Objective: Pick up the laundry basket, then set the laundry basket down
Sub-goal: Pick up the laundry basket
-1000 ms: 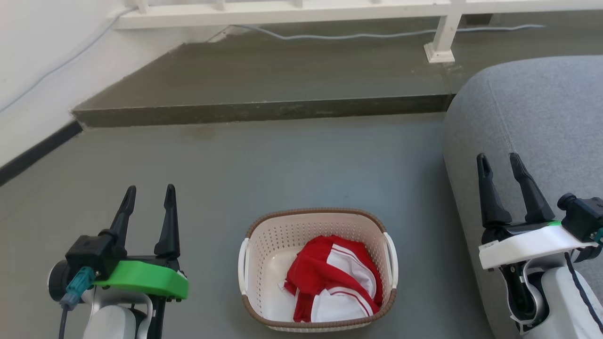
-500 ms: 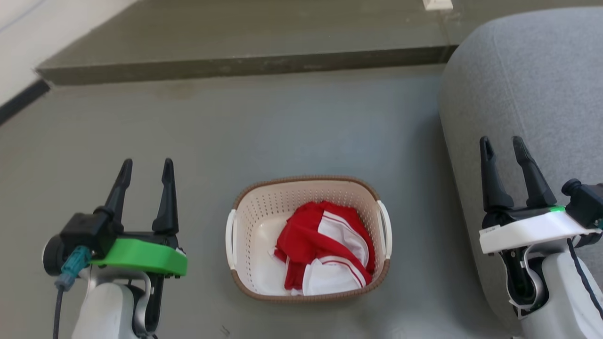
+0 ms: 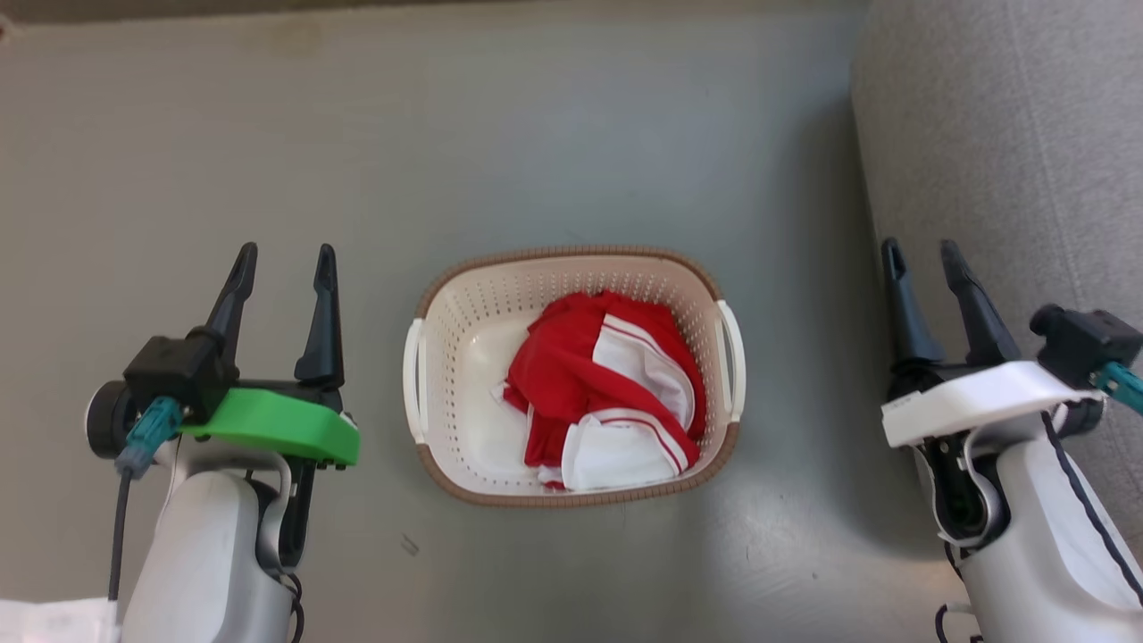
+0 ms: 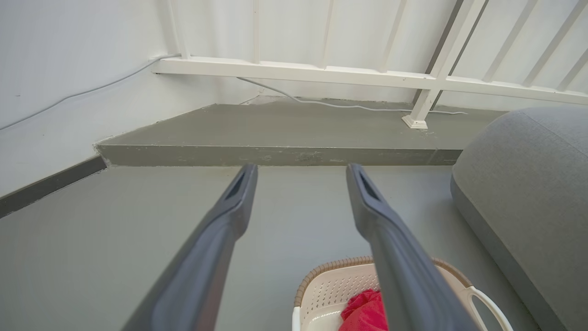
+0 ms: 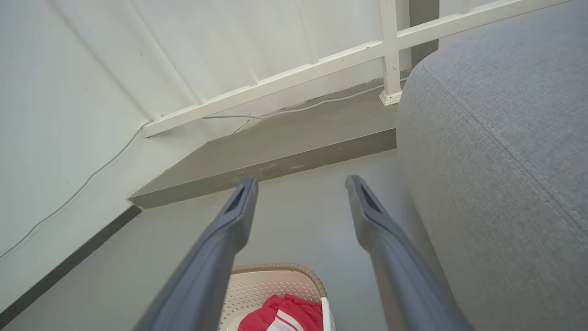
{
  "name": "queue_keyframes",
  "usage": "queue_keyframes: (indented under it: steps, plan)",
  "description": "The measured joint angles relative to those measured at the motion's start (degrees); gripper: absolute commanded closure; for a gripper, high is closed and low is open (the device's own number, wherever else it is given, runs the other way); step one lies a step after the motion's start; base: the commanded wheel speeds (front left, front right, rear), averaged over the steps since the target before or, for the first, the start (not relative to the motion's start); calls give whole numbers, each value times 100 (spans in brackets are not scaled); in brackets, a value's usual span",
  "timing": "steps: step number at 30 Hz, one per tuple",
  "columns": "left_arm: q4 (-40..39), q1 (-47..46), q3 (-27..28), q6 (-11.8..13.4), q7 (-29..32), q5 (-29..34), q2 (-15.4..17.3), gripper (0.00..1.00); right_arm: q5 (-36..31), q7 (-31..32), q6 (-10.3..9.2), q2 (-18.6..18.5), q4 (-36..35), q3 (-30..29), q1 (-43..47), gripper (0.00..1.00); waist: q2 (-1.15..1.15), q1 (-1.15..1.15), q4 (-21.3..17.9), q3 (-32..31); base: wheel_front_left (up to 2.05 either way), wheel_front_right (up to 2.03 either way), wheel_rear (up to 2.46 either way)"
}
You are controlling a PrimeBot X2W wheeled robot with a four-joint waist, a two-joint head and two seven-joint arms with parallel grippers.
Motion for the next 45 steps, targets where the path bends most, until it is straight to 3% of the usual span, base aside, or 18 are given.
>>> queue_keyframes:
  steps: [14,28,45]
  plan:
    - [1365,-1066,-60,-54,30,3,-19,0,-7,42,27,-4,1249,553,-1160,0,0,0,12,1149,0,0,0]
    - [2503,-2160,-301,-108,388,8,-23,0,300,474,29,76,2576,1116,-2268,0,0,0,-26,2306,0,0,0]
    - [3595,-2887,-659,-175,658,5,-102,0,556,672,29,170,3515,1816,-3234,0,0,0,-78,3349,0,0,0]
